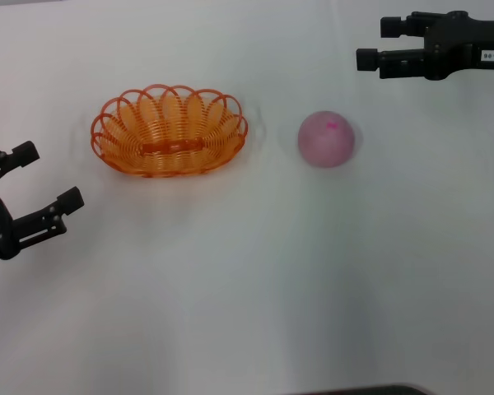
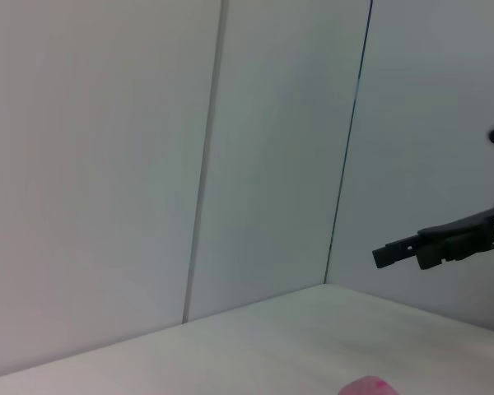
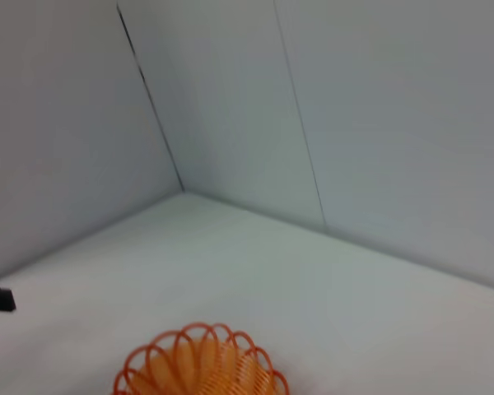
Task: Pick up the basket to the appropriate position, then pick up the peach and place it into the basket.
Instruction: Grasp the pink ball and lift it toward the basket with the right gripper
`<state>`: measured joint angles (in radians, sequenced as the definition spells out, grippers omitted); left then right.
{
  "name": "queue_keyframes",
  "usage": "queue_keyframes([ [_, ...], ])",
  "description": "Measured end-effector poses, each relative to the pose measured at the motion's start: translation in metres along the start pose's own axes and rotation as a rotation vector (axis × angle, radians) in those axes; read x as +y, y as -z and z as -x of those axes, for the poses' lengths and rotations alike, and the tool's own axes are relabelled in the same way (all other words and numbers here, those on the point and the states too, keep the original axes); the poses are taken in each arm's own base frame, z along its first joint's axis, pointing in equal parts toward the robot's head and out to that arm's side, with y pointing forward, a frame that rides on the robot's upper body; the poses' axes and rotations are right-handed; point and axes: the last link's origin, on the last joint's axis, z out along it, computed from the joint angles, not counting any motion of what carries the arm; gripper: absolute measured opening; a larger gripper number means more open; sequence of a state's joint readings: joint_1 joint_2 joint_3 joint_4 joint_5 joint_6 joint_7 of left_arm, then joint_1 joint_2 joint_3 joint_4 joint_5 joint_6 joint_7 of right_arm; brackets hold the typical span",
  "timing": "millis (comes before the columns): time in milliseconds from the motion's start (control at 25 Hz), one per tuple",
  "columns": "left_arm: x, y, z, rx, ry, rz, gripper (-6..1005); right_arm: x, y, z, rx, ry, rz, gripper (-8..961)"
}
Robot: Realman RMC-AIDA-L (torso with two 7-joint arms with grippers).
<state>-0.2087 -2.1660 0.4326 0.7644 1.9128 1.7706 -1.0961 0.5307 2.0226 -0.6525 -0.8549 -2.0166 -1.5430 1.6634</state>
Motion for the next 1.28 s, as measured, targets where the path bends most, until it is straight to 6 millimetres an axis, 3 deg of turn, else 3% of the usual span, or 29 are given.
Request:
queue_keyframes([
  [360,0.000,-0.002,-0.004,0.002,0.019,0.021,938,0.001,-0.016,0.047,0.312,0.065,-0.051,898],
  [560,0.001,-0.003,-0.006,0.009,0.020,0.036,939,0.001,-0.027,0.060,0.483,0.095,-0.092,898],
  [840,-0.001,-0.005,-0.009,0.000,0.041,0.048,939,0.006,-0.040,0.065,0.624,0.136,-0.117,898],
  [1280,0.001,-0.005,-0.010,0.005,0.040,0.061,938,0.009,-0.053,0.059,0.658,0.155,-0.109,898],
])
